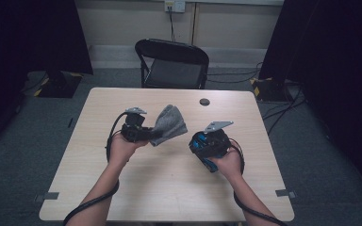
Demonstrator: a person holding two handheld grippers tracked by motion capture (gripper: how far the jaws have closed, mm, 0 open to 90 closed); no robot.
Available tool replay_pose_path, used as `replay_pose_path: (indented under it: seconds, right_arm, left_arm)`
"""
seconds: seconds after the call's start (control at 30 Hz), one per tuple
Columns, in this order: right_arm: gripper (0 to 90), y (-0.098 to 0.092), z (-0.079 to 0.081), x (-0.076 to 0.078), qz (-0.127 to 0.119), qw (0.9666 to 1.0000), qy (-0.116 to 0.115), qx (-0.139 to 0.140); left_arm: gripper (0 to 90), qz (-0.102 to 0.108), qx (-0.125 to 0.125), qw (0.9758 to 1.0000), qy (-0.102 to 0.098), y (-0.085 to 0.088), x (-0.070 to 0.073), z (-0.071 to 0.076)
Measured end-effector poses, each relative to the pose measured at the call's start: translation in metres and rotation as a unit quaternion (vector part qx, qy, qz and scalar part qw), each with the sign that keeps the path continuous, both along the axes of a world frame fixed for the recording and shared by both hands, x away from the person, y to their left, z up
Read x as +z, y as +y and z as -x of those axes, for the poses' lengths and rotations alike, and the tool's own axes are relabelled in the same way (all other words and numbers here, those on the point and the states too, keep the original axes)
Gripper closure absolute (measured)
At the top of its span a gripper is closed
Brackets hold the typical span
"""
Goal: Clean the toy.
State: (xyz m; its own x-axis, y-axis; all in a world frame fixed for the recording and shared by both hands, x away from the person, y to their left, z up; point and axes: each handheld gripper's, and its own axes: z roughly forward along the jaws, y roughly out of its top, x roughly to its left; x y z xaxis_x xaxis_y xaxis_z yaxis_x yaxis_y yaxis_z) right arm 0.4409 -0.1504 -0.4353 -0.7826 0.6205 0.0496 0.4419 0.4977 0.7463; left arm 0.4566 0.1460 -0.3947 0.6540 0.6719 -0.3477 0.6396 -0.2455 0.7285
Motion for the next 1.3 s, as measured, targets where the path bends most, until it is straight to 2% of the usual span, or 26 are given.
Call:
replay_pose_path:
  seconds: [0.1,0.27,0.4,0.53,0.7,0.93,1.1,1.3]
  right_arm:
    - [25.4,0.002,0.001,-0.001,-0.001,1.0000,0.001,0.008]
    - [25.4,0.006,0.002,-0.002,0.004,0.9999,0.001,0.010]
    - [25.5,0.004,0.002,-0.001,0.004,1.0000,-0.003,0.005]
    - [25.4,-0.001,0.001,-0.001,0.002,1.0000,-0.004,-0.005]
    - [25.4,-0.005,0.000,0.001,-0.002,0.9999,-0.008,-0.010]
    - [25.4,-0.008,-0.003,-0.001,0.006,0.9997,-0.007,-0.021]
    - [25.4,-0.008,-0.005,-0.002,0.003,0.9997,-0.006,-0.024]
    - [25.4,-0.010,-0.010,-0.001,0.008,0.9996,-0.002,-0.028]
  left_arm:
    - [72.1,0.009,-0.001,1.0000,0.002,-0.015,0.004,-0.007]
    - [72.1,0.016,-0.029,0.9994,0.008,-0.044,0.003,-0.011]
    - [72.2,0.003,-0.045,0.9989,0.016,-0.056,-0.003,-0.009]
    - [72.2,0.012,-0.047,0.9985,0.024,-0.054,-0.008,-0.007]
    - [72.2,0.003,-0.056,0.9980,0.027,-0.048,-0.009,-0.003]
    - [72.2,0.008,-0.062,0.9976,0.028,-0.038,-0.010,0.005]
    - [72.3,0.001,-0.078,0.9965,0.031,-0.034,-0.016,0.013]
    - [72.2,0.001,-0.083,0.9961,0.030,-0.023,-0.021,0.022]
